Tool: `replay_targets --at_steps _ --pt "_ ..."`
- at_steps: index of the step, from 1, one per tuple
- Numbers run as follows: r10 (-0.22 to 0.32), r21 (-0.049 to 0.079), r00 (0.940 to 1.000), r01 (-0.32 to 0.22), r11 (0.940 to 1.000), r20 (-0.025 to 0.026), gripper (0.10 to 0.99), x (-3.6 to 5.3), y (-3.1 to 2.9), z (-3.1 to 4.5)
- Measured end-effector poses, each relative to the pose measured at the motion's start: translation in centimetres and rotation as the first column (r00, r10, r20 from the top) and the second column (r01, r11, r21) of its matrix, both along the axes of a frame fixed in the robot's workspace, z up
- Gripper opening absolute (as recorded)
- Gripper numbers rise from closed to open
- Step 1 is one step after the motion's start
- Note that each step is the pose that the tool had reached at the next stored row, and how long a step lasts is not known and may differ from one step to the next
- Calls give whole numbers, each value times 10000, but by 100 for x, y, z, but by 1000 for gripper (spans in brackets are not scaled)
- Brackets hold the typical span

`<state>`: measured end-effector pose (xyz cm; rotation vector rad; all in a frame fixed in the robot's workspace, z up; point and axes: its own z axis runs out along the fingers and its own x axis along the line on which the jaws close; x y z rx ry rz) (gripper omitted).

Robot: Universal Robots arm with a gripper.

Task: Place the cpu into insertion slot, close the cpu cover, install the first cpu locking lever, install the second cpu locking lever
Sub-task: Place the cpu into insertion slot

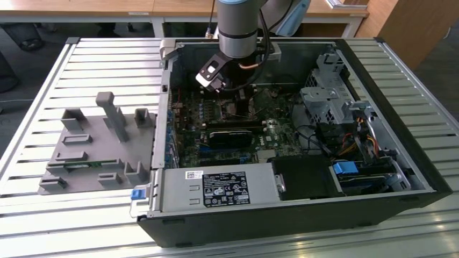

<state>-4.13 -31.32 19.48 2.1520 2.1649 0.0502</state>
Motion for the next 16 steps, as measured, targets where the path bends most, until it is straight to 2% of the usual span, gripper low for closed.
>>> replay_targets --at_steps 1,2,8,10,11,16 --pt "0 1 10000 0 10000 0 659 0 0 -1" --pt "0 3 10000 0 10000 1 588 0 0 -2" --pt "0 3 10000 0 10000 0 588 0 0 -2" --pt "0 1 10000 0 10000 -1 576 0 0 -1" --pt "0 1 10000 0 10000 -1 525 0 0 -2" --pt "0 53 10000 0 10000 1 525 0 1 -2"
